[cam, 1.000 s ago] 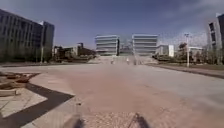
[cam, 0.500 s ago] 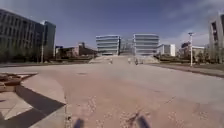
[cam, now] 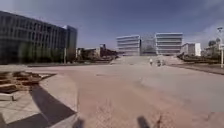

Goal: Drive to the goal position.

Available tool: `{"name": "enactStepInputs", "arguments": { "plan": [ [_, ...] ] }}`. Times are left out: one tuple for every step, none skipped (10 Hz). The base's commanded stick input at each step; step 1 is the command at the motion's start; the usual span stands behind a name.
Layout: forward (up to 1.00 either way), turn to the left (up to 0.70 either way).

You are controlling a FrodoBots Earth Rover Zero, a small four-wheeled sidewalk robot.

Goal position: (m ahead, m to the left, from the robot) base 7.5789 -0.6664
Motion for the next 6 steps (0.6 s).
{"name": "enactStepInputs", "arguments": {
  "plan": [
    [0.70, 0.02],
    [0.70, 0.03],
    [0.70, 0.03],
    [0.70, 0.03],
    [0.70, 0.03],
    [0.70, 0.03]
  ]
}}
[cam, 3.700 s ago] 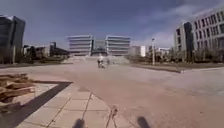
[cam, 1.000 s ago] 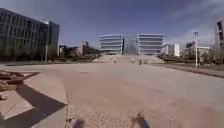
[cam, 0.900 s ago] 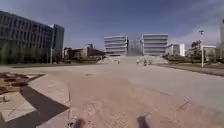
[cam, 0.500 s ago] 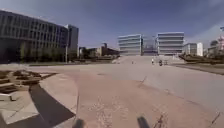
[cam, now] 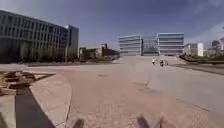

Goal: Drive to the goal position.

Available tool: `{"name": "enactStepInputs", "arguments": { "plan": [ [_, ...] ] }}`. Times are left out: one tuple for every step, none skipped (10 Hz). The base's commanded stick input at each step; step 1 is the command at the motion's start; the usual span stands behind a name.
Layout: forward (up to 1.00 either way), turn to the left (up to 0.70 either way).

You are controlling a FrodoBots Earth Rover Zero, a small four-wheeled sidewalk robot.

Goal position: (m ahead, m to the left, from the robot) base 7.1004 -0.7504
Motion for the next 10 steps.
{"name": "enactStepInputs", "arguments": {
  "plan": [
    [0.70, 0.02],
    [0.70, 0.02],
    [0.70, 0.03],
    [0.70, 0.02],
    [0.70, 0.02],
    [0.70, 0.02],
    [0.70, 0.02],
    [0.70, 0.02],
    [0.70, 0.03],
    [0.70, 0.03]
  ]
}}
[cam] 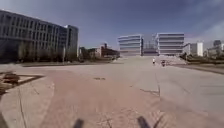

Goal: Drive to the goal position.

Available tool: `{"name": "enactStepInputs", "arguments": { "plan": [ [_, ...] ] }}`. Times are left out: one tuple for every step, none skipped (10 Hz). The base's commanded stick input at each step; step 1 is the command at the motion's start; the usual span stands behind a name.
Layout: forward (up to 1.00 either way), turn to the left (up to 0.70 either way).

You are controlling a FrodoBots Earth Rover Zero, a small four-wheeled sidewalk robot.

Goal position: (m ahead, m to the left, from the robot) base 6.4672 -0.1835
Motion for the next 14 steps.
{"name": "enactStepInputs", "arguments": {
  "plan": [
    [0.70, 0.02],
    [0.70, 0.02],
    [0.70, 0.03],
    [0.70, 0.03],
    [0.70, 0.02],
    [0.70, 0.02],
    [0.70, 0.02],
    [0.70, 0.02],
    [0.70, 0.02],
    [0.70, 0.02],
    [0.70, 0.02],
    [0.70, 0.02],
    [0.70, 0.02],
    [0.70, 0.02]
  ]
}}
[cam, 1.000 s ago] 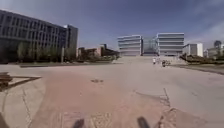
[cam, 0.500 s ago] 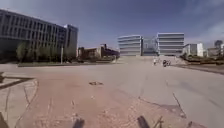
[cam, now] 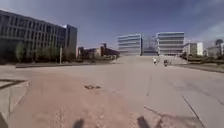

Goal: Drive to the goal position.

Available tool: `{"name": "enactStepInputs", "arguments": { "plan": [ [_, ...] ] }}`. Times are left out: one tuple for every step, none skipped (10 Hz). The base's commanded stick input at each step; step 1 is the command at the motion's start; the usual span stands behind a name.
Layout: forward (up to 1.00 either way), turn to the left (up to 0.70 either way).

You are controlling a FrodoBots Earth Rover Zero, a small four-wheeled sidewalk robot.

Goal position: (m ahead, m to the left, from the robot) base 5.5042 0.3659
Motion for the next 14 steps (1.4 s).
{"name": "enactStepInputs", "arguments": {
  "plan": [
    [0.70, 0.02],
    [0.70, 0.02],
    [0.70, 0.02],
    [0.70, 0.02],
    [0.70, 0.02],
    [0.70, 0.02],
    [0.70, 0.02],
    [0.70, 0.02],
    [0.70, 0.03],
    [0.70, 0.08],
    [0.70, 0.16],
    [0.70, 0.20],
    [0.70, 0.22],
    [0.70, 0.11]
  ]
}}
